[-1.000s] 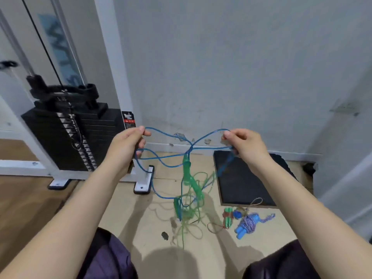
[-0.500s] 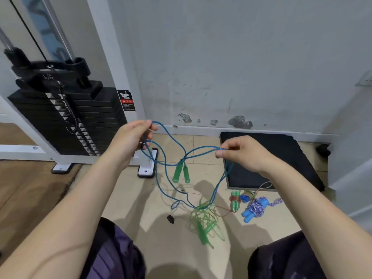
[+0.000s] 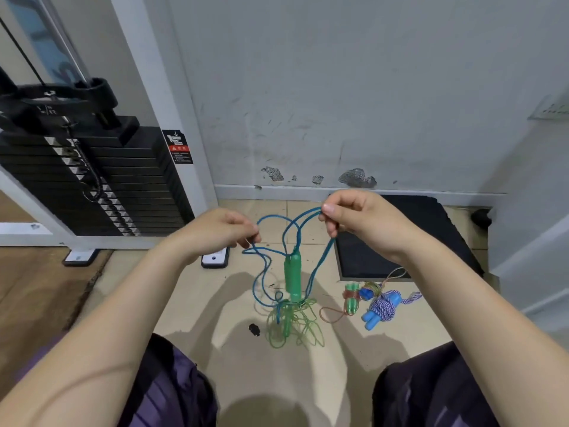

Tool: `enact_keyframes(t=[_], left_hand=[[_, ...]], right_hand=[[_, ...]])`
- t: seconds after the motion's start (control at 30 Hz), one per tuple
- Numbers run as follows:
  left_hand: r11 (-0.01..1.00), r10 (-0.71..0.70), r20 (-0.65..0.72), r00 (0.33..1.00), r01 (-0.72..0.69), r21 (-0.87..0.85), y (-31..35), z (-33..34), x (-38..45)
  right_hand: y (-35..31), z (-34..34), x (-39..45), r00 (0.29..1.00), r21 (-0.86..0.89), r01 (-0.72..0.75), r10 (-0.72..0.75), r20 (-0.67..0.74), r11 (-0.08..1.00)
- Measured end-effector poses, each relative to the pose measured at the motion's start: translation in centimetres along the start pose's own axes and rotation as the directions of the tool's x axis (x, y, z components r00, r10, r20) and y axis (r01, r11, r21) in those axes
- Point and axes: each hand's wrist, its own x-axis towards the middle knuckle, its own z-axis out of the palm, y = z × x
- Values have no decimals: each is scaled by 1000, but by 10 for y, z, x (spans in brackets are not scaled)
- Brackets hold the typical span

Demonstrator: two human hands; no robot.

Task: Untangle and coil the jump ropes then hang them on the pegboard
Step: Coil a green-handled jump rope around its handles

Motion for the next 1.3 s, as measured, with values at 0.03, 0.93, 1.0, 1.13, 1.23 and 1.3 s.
enact_keyframes(t=[0.03, 0.93, 1.0, 1.13, 1.23, 1.3], left_hand=[[998, -8, 20, 1000, 7, 60, -1, 4, 0], [943, 174, 177, 969, -112, -313, 31, 30, -4], [947, 173, 153, 973, -122, -296, 31, 28, -5], [944, 184, 99, 978, -148, -295, 31, 28, -7], [946, 188, 122, 974, -146, -291, 33, 33, -8], [942, 201, 157, 967, -147, -300, 34, 36, -9]], right_hand=[[0, 1, 0, 1000, 7, 2, -2, 10, 1000], [0, -12, -10, 984, 125, -5, 28, -175, 992], [2, -15, -11, 979, 84, -23, 39, -202, 996], [3, -17, -12, 992, 62, -65, 71, -101, 996], [3, -8, -15, 997, 15, -78, 77, 23, 997], [4, 0, -15, 996, -32, -72, 74, 59, 997]])
